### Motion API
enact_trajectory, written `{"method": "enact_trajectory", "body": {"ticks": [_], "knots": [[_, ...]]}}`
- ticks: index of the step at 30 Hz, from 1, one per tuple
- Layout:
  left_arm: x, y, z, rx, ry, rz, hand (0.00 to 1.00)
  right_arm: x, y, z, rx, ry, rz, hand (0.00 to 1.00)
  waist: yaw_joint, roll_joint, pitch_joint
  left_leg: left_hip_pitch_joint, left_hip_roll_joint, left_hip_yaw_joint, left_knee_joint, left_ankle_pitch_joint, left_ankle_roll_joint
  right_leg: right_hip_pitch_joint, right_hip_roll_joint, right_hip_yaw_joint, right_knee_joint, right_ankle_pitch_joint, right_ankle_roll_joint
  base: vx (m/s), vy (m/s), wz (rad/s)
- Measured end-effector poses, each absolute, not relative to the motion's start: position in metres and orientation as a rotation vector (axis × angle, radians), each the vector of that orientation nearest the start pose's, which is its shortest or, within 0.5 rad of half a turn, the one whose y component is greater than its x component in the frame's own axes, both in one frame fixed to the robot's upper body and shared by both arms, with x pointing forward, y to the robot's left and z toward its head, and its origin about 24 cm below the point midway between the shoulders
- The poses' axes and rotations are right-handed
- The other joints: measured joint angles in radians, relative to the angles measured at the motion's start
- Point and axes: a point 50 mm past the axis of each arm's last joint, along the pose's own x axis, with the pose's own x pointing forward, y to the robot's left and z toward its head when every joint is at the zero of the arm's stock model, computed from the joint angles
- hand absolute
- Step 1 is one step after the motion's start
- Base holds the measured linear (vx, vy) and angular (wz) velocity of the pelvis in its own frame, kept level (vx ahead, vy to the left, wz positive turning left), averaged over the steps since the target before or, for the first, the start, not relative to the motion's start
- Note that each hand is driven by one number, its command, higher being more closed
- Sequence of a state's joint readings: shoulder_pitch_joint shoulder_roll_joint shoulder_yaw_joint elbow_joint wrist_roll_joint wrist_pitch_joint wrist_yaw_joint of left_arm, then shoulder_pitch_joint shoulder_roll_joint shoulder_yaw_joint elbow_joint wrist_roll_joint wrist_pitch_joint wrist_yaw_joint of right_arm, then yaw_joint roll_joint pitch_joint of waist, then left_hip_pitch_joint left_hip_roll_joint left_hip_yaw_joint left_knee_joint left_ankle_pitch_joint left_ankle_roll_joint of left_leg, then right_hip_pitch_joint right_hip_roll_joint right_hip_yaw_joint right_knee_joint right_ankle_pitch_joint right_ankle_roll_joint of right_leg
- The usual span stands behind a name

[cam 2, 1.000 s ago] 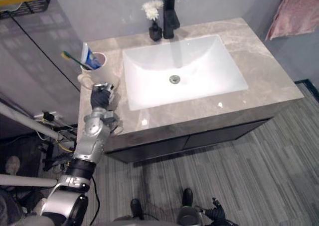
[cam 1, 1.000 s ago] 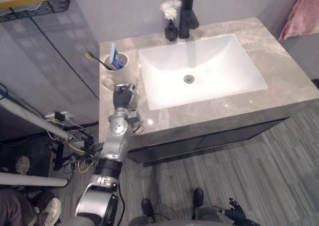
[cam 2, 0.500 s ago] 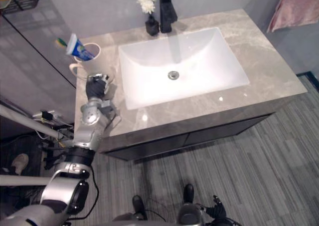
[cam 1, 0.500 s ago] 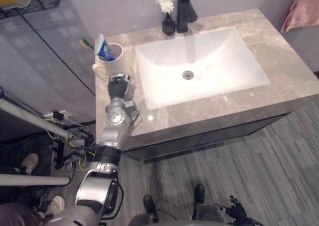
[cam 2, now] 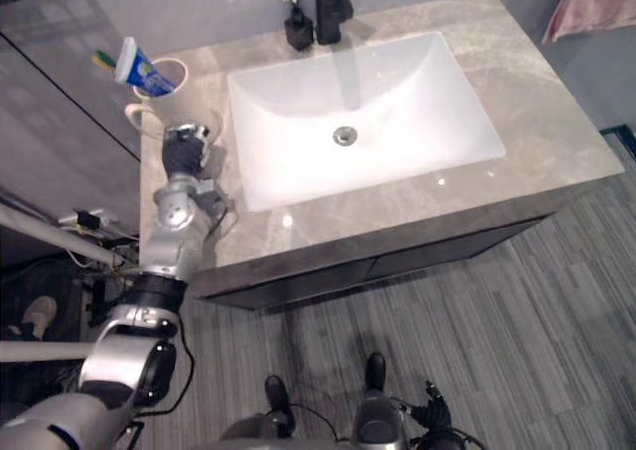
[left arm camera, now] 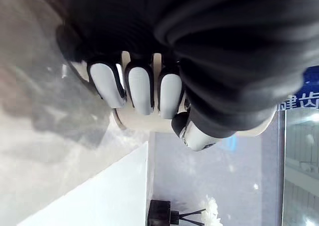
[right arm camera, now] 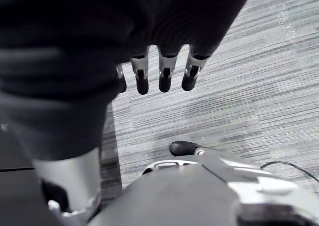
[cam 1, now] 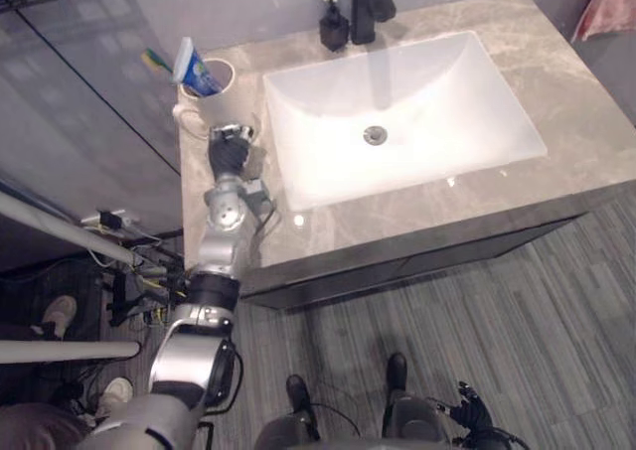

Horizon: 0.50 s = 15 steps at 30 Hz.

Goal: Organize washtable

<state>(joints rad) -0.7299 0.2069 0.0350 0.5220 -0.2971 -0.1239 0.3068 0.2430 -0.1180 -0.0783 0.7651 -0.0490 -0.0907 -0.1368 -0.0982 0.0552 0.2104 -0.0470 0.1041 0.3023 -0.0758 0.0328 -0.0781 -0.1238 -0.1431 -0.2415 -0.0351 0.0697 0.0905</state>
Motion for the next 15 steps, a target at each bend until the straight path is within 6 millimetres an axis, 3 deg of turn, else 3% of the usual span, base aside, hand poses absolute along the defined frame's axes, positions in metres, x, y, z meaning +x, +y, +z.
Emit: {"method": "enact_trajectory", "body": {"ticks": [15], "knots": [[0.387,0.163,0.209,-0.130,-0.405,0.214,1.00,0.105,-0.218,-0.130,-0.179,0.832,-0.286,0.00,0.001,-0.012,0.068,-0.063,0.004,0.004,0.040,0.000,0.000,-0.084,-0.007,0.034,0.057,0.000,-0.001,-0.04,-0.002,-0.04]]}}
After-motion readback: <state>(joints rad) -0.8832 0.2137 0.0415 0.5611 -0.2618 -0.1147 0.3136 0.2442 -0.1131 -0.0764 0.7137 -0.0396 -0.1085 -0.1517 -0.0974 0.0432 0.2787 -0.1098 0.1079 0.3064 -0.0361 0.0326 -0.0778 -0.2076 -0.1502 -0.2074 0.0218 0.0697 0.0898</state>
